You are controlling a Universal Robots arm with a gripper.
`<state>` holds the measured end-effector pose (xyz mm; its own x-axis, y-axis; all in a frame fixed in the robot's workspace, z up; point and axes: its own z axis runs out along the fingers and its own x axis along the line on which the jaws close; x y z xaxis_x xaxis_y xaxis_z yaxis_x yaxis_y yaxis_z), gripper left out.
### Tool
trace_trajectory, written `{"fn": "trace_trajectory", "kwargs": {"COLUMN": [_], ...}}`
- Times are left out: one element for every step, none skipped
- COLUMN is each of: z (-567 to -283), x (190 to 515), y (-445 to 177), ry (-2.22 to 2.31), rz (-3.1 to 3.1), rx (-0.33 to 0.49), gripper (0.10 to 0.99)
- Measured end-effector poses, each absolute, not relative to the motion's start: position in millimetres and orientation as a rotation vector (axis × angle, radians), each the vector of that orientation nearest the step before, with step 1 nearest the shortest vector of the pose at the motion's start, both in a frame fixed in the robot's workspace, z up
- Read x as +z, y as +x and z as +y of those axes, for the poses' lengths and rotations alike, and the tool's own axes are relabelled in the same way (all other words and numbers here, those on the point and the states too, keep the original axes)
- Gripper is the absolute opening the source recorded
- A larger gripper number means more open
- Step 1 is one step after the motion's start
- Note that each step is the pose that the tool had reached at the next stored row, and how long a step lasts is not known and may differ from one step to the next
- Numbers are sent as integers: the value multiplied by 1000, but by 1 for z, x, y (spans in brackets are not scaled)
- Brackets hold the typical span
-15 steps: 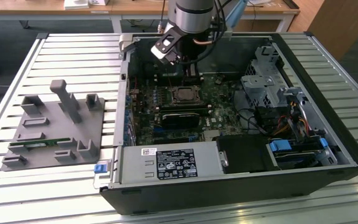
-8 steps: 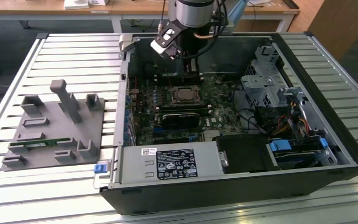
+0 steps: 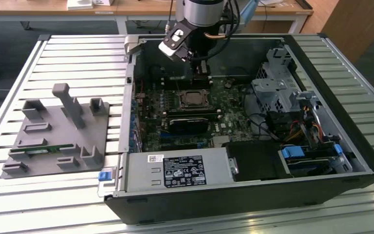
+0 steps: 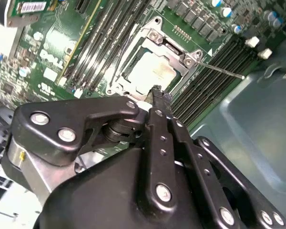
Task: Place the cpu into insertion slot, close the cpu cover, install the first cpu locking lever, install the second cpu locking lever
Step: 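Install the first cpu locking lever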
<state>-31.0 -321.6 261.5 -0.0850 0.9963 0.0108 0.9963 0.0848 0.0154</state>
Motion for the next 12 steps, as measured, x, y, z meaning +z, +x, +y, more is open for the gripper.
{"fn": "trace_trajectory", "kwargs": {"z": [-322,-322,-322,-322,-322,-322,-322,-322,-322,-322,-322,-322], "x": [261,261,261,261,261,261,261,261,261,261,261,261], "y": [-31,-31,-31,-31,-31,-31,-31,-31,-31,-31,-31,-31], "ry": [2102,2083,2067,2053,2041,2025,2009,1992,1971,1949,1927,1903], "rz": [2332,2349,2363,2375,2386,2400,2413,2427,2445,2463,2480,2498], "rx": [29,29,29,29,29,29,29,29,29,29,29,29], "gripper": [106,106,106,106,106,106,106,106,106,106,106,106]}}
